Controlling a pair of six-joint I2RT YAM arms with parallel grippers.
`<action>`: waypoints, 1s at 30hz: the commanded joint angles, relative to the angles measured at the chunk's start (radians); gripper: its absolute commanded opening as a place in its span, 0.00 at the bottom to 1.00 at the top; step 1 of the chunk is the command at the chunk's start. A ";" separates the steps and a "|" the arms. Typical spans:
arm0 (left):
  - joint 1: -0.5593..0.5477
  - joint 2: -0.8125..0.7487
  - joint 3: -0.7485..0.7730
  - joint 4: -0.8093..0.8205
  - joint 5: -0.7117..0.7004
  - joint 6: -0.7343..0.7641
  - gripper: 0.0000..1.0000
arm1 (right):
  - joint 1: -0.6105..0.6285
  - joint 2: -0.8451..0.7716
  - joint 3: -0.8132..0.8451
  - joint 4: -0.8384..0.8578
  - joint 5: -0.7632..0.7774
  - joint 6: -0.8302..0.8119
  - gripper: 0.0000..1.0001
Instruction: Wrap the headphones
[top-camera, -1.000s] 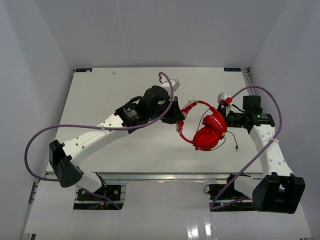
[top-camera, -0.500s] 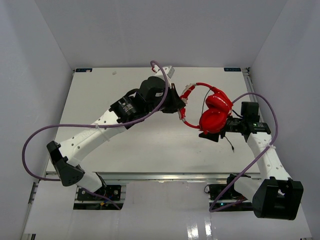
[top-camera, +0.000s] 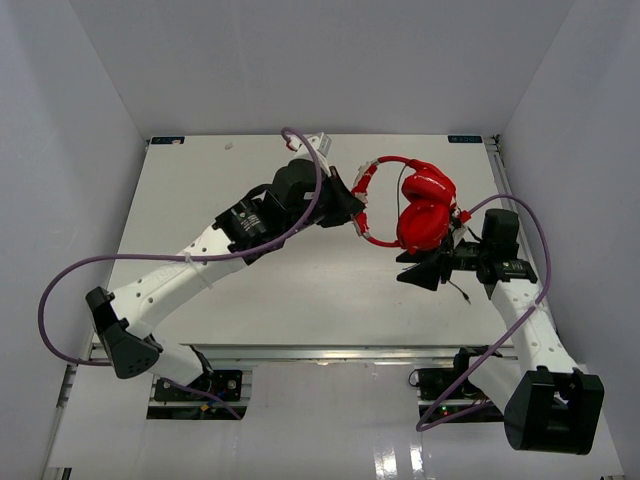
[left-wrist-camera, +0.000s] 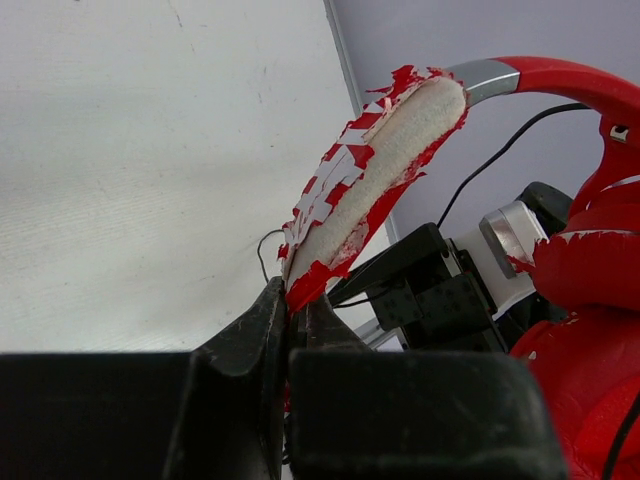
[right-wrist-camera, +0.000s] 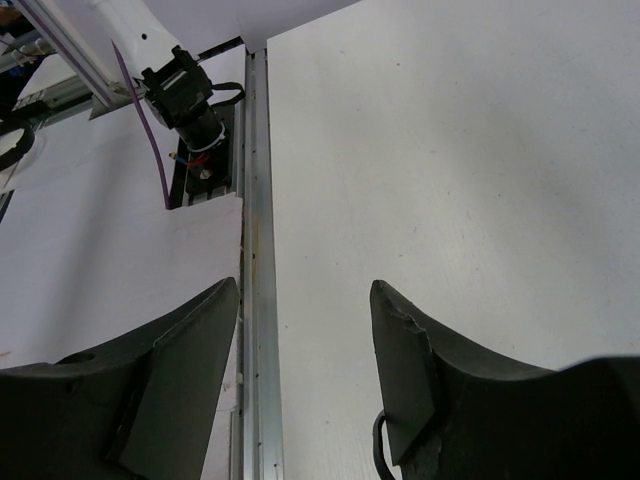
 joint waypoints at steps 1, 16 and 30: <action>-0.001 -0.112 -0.008 0.123 -0.020 -0.094 0.00 | 0.002 -0.030 -0.019 0.075 -0.075 0.032 0.61; -0.001 -0.144 -0.007 0.167 -0.083 -0.171 0.00 | 0.009 -0.048 -0.033 0.001 -0.108 -0.048 0.59; 0.001 -0.127 0.053 0.151 -0.195 -0.171 0.00 | 0.011 -0.069 -0.054 -0.079 -0.082 -0.138 0.57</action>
